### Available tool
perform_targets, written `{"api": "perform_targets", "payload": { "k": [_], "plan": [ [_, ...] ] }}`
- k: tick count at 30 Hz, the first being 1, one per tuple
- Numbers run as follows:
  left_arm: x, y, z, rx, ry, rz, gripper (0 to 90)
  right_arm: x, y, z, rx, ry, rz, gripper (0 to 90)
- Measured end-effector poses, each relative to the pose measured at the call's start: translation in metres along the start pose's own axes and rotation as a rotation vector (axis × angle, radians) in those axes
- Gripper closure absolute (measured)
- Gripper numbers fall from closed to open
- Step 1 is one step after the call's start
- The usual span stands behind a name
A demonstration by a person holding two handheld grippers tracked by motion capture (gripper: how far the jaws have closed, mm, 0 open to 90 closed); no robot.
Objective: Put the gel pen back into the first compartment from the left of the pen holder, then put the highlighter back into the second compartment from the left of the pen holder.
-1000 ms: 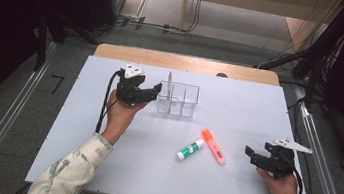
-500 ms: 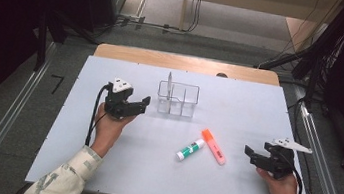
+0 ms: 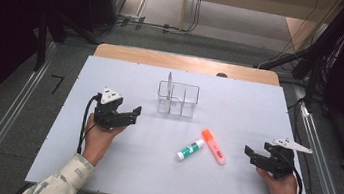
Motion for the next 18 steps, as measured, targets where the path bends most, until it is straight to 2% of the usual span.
{"api": "perform_targets", "payload": {
  "k": [9, 18],
  "plan": [
    [0.010, 0.011, -0.011, -0.020, 0.006, -0.013, 23.9, -0.001, 0.001, 0.000, -0.003, -0.004, -0.005, 17.6],
    [0.013, 0.019, -0.018, -0.034, 0.001, -0.030, 23.9, -0.001, 0.002, 0.001, -0.006, -0.005, -0.006, 17.6]
  ]
}}
Point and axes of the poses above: each handheld gripper's, and its own axes: z roughly forward along the jaws, x roughly out of its underside, y roughly to its left, the point moved 4 cm from there along z, roughly forward along the jaws, and after that the axes turned 4 degrees about -z, right-handed, at the moved point
